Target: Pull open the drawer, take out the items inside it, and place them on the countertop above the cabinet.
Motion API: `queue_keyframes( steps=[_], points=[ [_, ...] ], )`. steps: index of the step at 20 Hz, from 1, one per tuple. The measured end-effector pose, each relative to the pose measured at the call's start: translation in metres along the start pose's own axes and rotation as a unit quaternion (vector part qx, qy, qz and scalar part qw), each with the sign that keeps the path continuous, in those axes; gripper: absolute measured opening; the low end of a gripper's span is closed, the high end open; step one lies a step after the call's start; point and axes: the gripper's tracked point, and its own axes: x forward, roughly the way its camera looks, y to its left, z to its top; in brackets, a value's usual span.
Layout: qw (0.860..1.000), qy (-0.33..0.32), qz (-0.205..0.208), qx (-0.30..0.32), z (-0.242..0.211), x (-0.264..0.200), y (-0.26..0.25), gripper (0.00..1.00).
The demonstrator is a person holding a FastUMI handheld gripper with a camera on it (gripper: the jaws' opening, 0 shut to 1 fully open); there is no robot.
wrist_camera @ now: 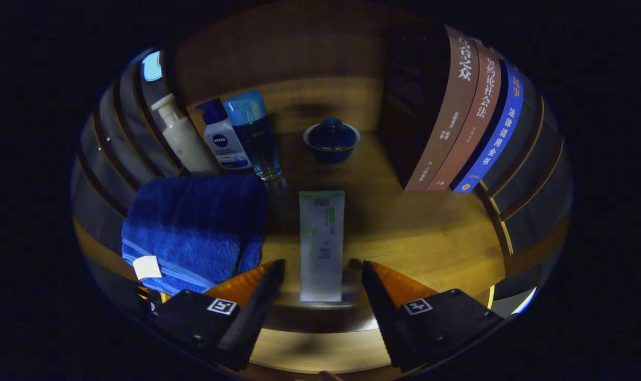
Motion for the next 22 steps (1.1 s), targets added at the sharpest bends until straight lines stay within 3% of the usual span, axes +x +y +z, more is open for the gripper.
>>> queue_keyframes(
  steps=[1, 6, 11, 16, 22],
  points=[
    [1.000, -0.004, -0.002, -0.004, 0.000, -0.010, -0.001, 1.00],
    [0.998, -0.058, 0.001, -0.003, -0.002, -0.047, 0.002, 1.00],
    [0.989, -0.148, 0.004, 0.000, -0.021, -0.119, 0.003, 1.00],
    [0.968, -0.250, 0.031, 0.016, -0.066, -0.192, 0.005, 1.00],
    [0.955, -0.291, 0.050, 0.014, -0.151, -0.228, 0.001, 1.00]
  ],
)
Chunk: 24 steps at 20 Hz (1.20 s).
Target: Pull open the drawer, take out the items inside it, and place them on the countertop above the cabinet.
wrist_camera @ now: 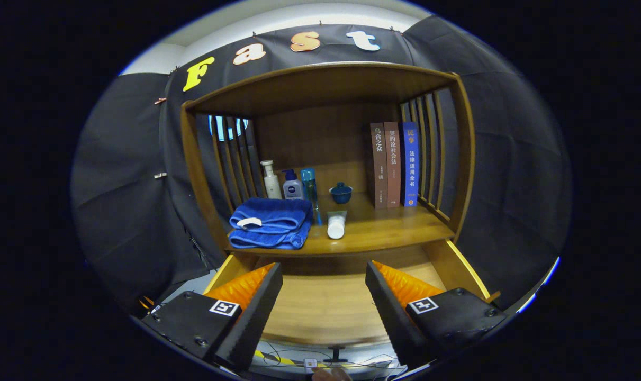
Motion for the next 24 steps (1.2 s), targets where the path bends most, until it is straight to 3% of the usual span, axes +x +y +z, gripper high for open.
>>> queue_keyframes(
  steps=[6, 13, 17, 24],
  points=[
    [1.000, 0.010, -0.004, -0.002, -0.079, -0.034, 0.000, 1.00],
    [1.000, -0.009, -0.005, -0.005, -0.154, -0.022, -0.003, 1.00],
    [0.999, -0.012, -0.022, 0.020, -0.167, -0.006, -0.019, 1.00],
    [0.999, -0.026, -0.038, -0.007, -0.167, 0.001, -0.023, 1.00]
  ],
)
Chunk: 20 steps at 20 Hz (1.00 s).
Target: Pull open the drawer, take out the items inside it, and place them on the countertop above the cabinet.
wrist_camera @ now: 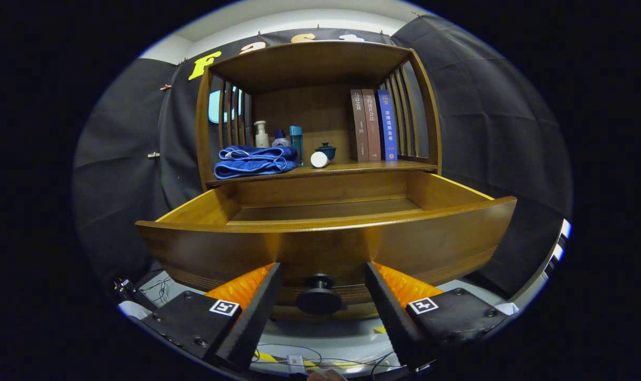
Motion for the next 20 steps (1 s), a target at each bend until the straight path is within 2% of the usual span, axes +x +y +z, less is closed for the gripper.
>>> queue_keyframes(
  steps=[9, 20],
  points=[
    [1.000, -0.003, 0.001, -0.001, 0.008, 0.011, 0.001, 0.99],
    [1.000, -0.024, 0.002, 0.000, 0.035, 0.091, 0.003, 1.00]
  ],
)
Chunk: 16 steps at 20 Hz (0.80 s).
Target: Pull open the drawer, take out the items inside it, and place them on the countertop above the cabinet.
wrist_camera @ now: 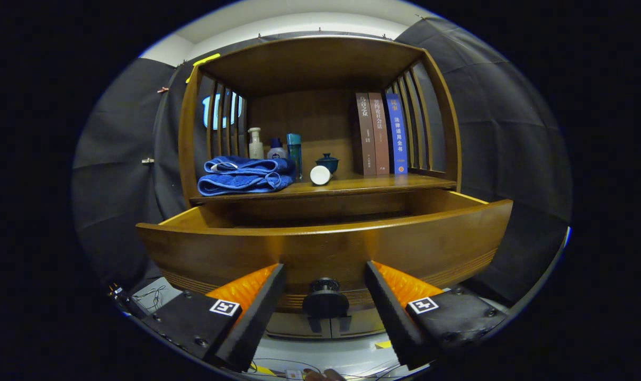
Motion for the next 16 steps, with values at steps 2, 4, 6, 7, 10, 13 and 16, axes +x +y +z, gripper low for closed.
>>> queue_keyframes(
  steps=[2, 4, 6, 7, 10, 13, 16],
  points=[
    [1.000, 0.000, 0.000, 0.000, 0.004, 0.016, 0.001, 1.00],
    [1.000, -0.002, 0.000, -0.001, 0.007, 0.032, 0.006, 1.00],
    [1.000, -0.006, 0.001, -0.005, 0.010, 0.050, 0.006, 1.00],
    [1.000, -0.006, 0.001, -0.005, 0.010, 0.055, 0.006, 1.00],
    [1.000, -0.008, -0.001, -0.003, 0.014, 0.071, 0.007, 1.00],
    [1.000, -0.007, -0.003, -0.003, 0.015, 0.084, 0.008, 1.00],
    [1.000, -0.006, -0.006, 0.000, 0.018, 0.094, 0.009, 1.00]
  ],
)
